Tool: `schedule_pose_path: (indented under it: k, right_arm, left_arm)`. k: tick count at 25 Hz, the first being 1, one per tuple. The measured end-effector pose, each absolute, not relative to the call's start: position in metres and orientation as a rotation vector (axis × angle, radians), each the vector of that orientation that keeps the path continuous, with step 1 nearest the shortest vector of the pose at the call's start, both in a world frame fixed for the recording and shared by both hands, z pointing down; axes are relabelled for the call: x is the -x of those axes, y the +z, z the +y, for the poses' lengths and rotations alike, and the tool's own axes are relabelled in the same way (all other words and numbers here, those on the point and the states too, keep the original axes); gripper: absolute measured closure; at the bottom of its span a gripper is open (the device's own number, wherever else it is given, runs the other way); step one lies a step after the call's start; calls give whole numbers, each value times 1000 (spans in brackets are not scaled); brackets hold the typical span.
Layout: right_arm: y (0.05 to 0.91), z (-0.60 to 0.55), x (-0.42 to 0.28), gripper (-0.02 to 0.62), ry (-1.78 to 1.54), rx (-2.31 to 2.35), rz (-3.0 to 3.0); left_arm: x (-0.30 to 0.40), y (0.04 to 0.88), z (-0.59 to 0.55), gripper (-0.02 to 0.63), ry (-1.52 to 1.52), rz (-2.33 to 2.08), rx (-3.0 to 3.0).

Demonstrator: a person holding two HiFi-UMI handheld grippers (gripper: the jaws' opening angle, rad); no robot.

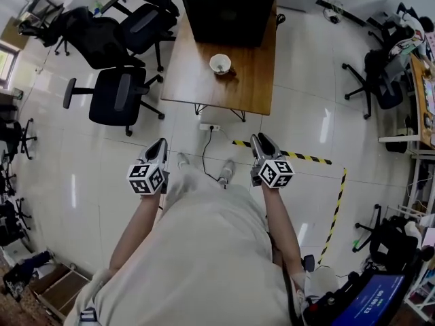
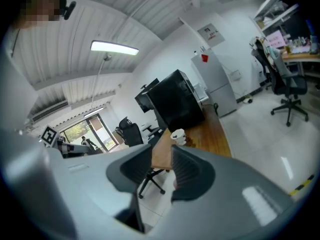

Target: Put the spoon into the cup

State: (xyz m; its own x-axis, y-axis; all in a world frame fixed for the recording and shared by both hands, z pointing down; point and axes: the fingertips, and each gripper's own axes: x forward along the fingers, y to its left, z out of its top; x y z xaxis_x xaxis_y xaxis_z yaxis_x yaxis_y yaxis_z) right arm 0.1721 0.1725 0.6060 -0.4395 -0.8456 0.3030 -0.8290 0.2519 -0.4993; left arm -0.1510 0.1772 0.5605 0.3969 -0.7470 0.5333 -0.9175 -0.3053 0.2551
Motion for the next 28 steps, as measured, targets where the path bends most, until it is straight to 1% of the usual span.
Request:
schedule_pose_path:
  k: [5, 8, 16, 22, 28]
  right_arm:
    - [579, 179, -145, 472, -684, 1698, 2651]
    - [567, 173, -133, 474, -588, 1744, 2682]
    - [544, 158, -95, 480, -635, 1731, 2580]
    - [530, 153, -68, 479, -681, 1634, 2481]
    - [533, 156, -70, 479, -688, 1715, 2470]
  left_arm:
    - [147, 562, 161, 606, 440, -1342, -2179]
    - [150, 558, 143, 606, 440, -1303, -2217]
    - [164, 552, 117, 606, 507, -1154, -2311]
    - [174, 552, 93, 606, 516, -1077, -2343]
    - [177, 548, 71, 606, 504, -1041, -2367]
